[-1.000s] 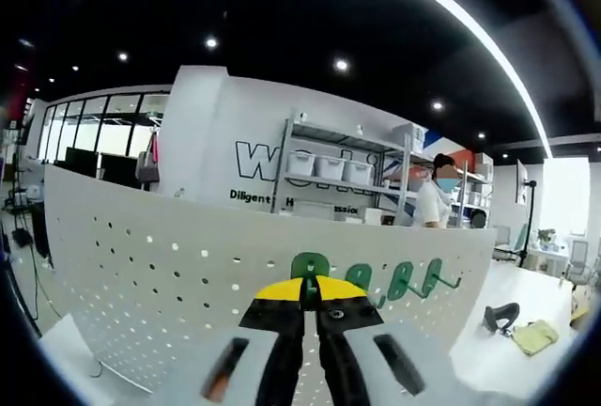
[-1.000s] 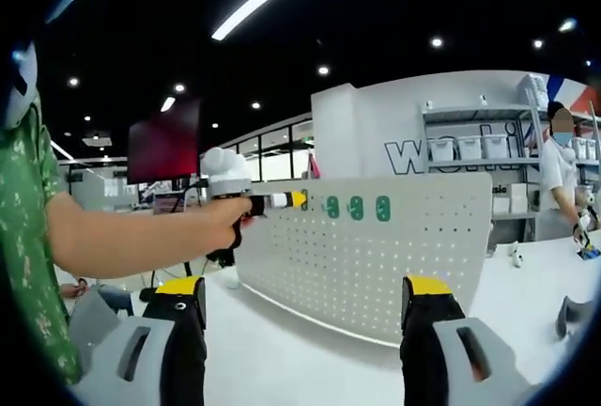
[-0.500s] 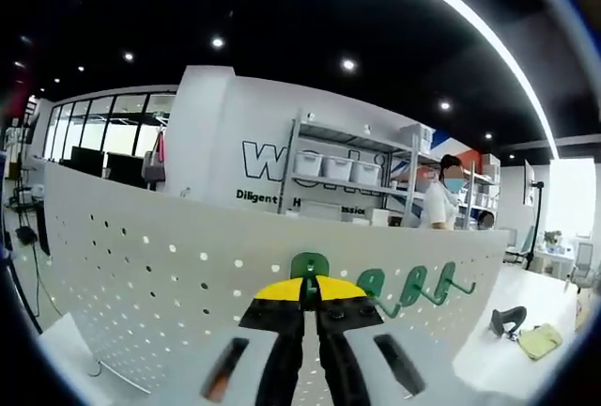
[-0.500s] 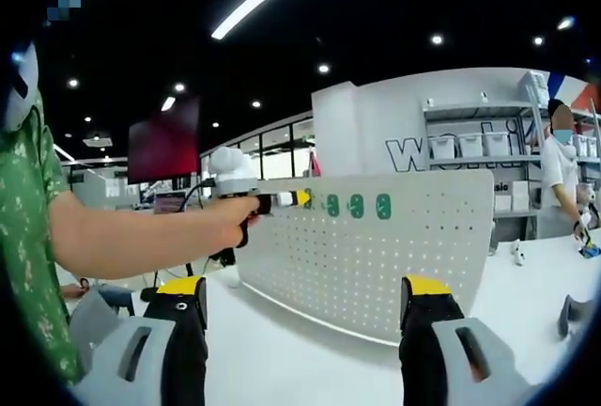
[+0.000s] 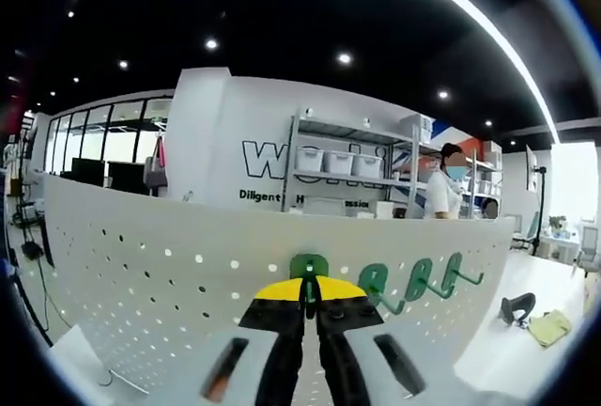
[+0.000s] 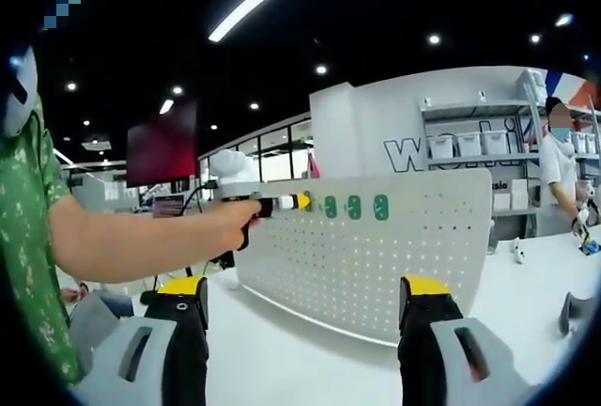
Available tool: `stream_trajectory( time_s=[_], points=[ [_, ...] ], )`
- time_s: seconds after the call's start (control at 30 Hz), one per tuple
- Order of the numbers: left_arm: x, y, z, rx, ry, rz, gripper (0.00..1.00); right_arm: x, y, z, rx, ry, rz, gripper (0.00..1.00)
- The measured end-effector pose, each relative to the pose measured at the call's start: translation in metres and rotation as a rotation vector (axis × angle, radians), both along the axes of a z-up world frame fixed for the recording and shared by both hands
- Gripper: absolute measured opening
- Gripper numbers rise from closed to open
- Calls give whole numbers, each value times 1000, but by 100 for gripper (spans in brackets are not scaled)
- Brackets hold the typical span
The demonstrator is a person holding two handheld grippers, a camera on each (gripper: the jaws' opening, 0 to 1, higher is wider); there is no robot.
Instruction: Insert the hook assembly into the mounting plate slot until the hook locks in place.
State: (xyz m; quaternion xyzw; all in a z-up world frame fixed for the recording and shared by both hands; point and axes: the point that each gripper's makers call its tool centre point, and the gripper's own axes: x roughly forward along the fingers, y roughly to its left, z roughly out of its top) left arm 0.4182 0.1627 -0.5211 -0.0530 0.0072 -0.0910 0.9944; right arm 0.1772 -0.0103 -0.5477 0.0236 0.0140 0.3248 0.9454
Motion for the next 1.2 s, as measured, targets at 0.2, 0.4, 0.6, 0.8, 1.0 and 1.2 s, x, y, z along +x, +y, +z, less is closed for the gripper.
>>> stream_trajectory(
  time_s=[0.2, 0.4, 0.6, 0.8, 1.0, 1.2],
  points=[
    [0, 0, 0, 33, -1, 5, 4, 0, 0, 0, 3, 2, 0, 85],
    [0, 0, 0, 64, -2, 3, 4, 2, -2, -2, 2, 4, -1, 85],
    [2, 2, -6, 64, 18, 6, 4, 2, -2, -1, 3, 3, 0, 84],
    [3, 0, -5, 66, 13, 2, 4, 2, -3, -3, -2, 10, -2, 84],
    [3, 0, -6, 72, 12, 8, 4, 3, -2, -3, -3, 9, 0, 84],
    [2, -1, -6, 77, 5, 21, 4, 2, -2, -5, -7, 15, 0, 84]
  ],
)
